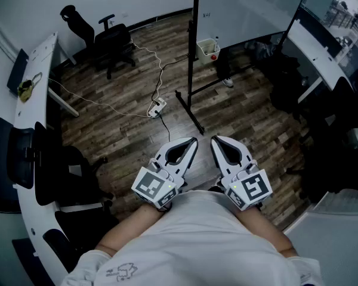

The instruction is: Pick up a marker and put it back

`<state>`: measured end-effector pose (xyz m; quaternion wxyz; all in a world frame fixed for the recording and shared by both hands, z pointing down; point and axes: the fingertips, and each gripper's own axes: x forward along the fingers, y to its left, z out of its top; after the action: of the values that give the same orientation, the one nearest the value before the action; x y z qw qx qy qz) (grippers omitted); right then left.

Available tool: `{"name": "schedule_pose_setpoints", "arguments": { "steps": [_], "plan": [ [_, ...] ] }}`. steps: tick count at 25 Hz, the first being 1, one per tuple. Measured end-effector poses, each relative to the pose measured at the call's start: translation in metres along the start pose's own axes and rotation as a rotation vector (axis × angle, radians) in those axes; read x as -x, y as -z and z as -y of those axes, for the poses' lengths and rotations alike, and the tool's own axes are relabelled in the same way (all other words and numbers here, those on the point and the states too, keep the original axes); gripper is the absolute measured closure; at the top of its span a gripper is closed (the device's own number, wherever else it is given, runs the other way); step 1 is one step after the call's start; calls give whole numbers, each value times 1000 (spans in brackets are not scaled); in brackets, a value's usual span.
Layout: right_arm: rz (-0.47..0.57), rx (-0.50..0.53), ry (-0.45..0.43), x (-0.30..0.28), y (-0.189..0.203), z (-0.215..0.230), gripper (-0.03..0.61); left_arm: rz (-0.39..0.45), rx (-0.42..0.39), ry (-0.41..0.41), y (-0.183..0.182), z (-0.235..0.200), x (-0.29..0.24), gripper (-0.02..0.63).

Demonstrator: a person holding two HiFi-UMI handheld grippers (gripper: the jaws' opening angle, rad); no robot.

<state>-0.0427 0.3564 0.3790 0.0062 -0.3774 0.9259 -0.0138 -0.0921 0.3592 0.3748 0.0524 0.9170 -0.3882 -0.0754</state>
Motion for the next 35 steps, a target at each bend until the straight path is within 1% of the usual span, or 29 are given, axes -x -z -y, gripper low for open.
{"name": "schedule_pose_setpoints", "arguments": {
  "steps": [6,10,13,15,17,19,22,26,29,35],
  "plan": [
    [-1,8,-4,1,-1,9,566,-2,4,4,2,1,-12,607],
    [-2,-41,-39,2,5,17,566,-13,4,10,6,0,-26,607],
    [0,-55,-42,1,7,29,566,-16,-2,9,8,-2,-37,607],
    [-10,-67,-48,0,9,41,566,-25,12,20,14,0,-49,607],
    [-17,-77,-62,-1,12,54,566,-43,36,44,24,6,-65,607],
    [-19,-76,-67,-1,13,70,566,-52,45,51,27,7,-83,607],
    [-16,-78,-81,-1,12,100,566,-44,40,22,26,0,-112,607],
    [-19,-88,-101,0,6,147,566,-54,45,31,32,9,-158,607],
    [-11,-82,-111,2,1,180,566,-50,41,13,29,9,-189,607],
    [-36,-101,-133,14,16,222,566,-70,47,1,50,16,-234,607]
  ]
}}
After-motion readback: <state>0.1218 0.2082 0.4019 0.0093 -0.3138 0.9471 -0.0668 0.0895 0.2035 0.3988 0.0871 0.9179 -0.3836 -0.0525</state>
